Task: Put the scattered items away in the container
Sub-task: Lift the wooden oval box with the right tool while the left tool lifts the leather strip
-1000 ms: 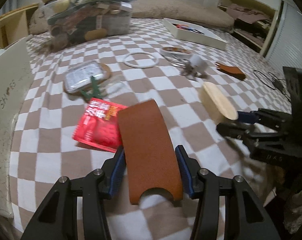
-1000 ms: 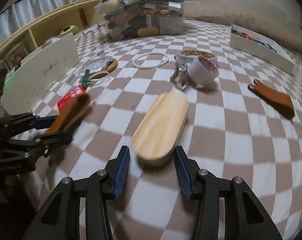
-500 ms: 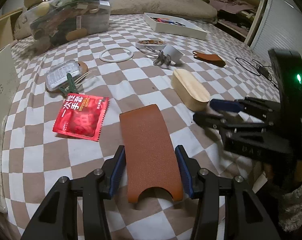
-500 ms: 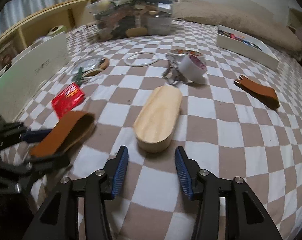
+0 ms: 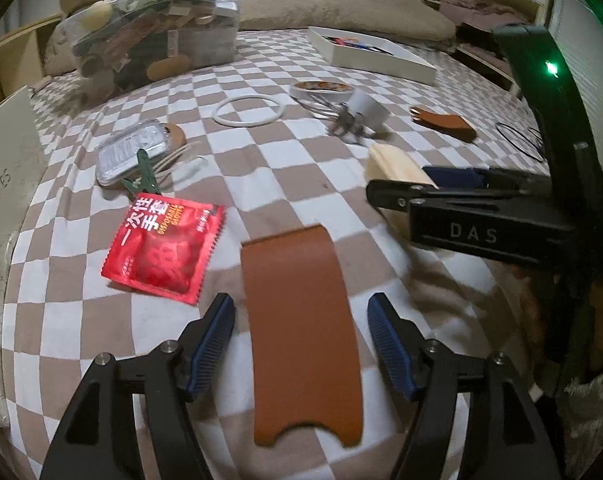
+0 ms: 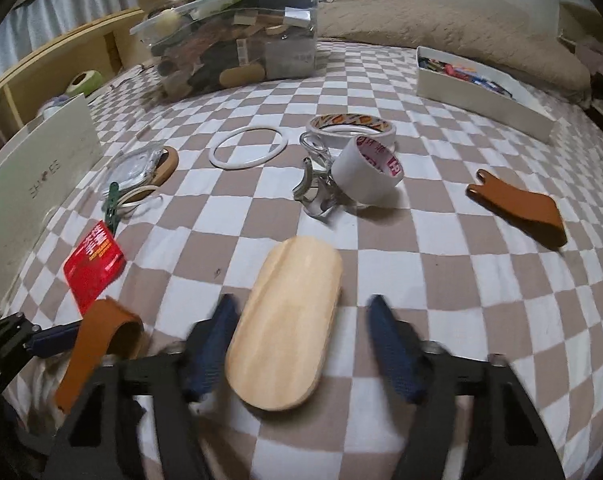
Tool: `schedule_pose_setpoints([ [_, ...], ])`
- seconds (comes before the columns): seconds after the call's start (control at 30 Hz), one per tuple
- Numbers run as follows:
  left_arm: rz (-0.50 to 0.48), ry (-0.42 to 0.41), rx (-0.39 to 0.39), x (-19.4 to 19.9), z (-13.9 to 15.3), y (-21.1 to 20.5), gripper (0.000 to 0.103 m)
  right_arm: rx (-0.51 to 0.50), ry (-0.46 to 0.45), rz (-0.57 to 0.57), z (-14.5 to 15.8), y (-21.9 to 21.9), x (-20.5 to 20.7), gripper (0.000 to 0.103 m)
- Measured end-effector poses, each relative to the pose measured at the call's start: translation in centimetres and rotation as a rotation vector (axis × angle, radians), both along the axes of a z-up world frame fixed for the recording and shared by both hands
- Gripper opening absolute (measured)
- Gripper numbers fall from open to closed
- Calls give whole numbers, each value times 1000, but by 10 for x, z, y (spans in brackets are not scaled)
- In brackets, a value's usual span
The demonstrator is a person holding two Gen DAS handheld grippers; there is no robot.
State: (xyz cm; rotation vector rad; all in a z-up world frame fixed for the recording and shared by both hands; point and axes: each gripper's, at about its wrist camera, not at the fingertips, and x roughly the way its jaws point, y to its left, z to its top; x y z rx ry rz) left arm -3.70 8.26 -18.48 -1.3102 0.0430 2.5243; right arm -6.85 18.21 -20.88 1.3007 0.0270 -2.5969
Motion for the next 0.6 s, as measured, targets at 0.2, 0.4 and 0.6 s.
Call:
schedule_pose_setpoints([
  [0.2, -8, 12, -17, 0, -1, 1, 69, 47, 36, 64, -1, -11, 7, 46],
  [0.4, -18, 8, -17, 2, 1, -1, 55, 38, 35, 108, 0, -12, 23, 41],
  [0.6, -27, -1, 1, 4, 3, -3, 47, 37, 28, 131, 2, -14, 38, 40],
])
